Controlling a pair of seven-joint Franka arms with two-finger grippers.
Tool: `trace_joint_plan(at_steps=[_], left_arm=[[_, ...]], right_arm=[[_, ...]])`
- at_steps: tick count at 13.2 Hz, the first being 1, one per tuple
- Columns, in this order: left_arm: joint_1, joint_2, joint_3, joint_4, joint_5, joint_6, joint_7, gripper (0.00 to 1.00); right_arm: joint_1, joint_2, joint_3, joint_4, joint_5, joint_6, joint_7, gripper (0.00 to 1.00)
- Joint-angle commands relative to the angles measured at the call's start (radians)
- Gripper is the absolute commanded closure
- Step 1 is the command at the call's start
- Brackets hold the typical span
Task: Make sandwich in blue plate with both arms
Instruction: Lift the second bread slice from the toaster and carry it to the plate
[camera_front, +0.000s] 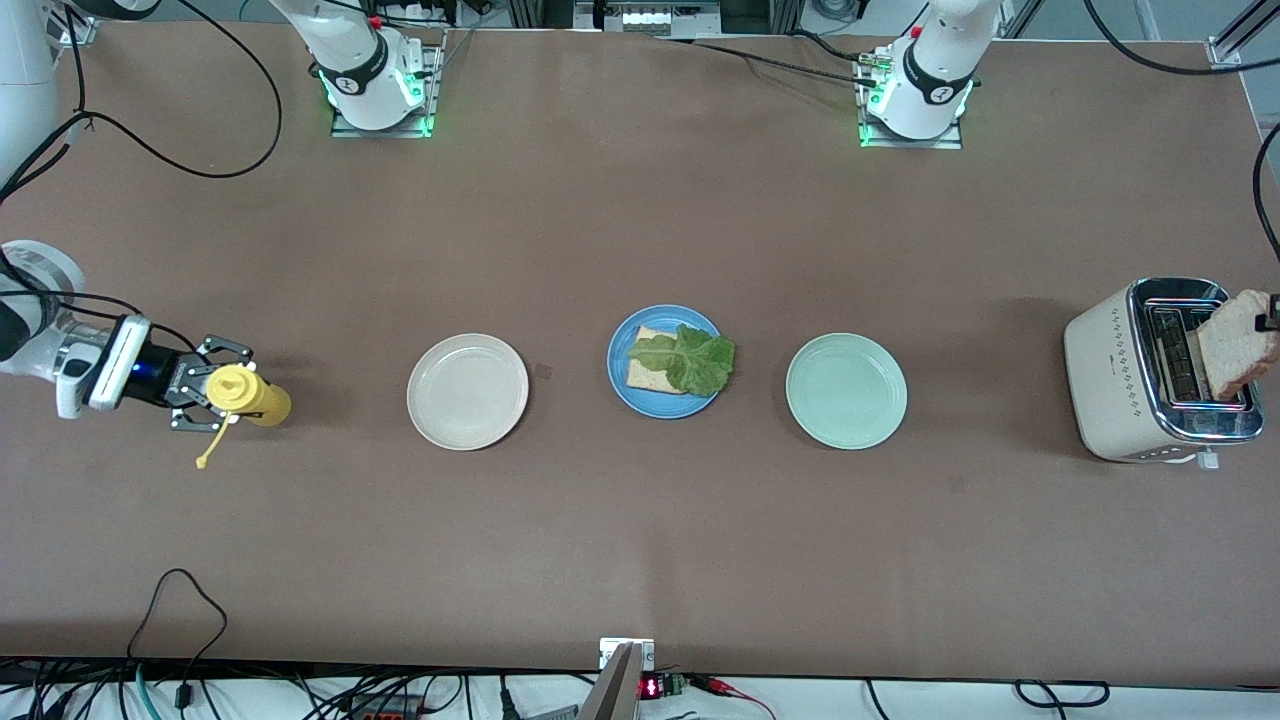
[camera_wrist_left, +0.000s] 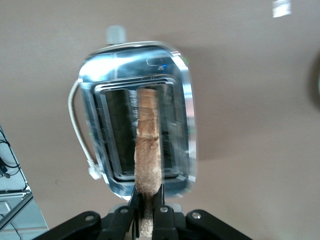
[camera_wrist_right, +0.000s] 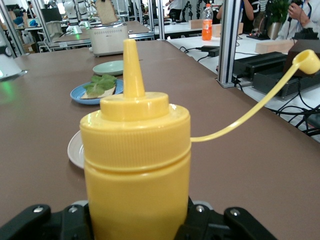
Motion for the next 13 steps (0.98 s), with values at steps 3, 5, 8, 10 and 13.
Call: trace_joint_plan(at_steps=[3,5,8,10,13], left_arm=[[0.000,-0.065,-0.246,-0.020,-0.013,-0.149,-0.300,0.99],[-0.003,-0.052,-0.349,-0.026,-0.051,-0.161,-0.412,0.99],[-0.080,0.041,-0.418,-0.032,-0.198,-0.221,-0.461,0.99],[-0.107,0.105,-0.418,-0.039,-0.347,-0.156,-0.579,0.99],[-0.229,0.153,-0.420,-0.061,-0.447,0.020,-0.690,0.99]], right_arm=[[-0.108,-0.005,0.054,-0.064,0.024,-0.036,-0.086,1.00],[-0.142,0.050,0.079,-0.064,0.061,-0.050,-0.115,1.00],[-0.173,0.081,0.099,-0.059,0.064,-0.056,-0.128,1.00],[-0.185,0.092,0.101,-0.058,0.064,-0.056,-0.125,1.00],[-0.211,0.107,0.113,-0.058,0.064,-0.058,-0.108,0.39]])
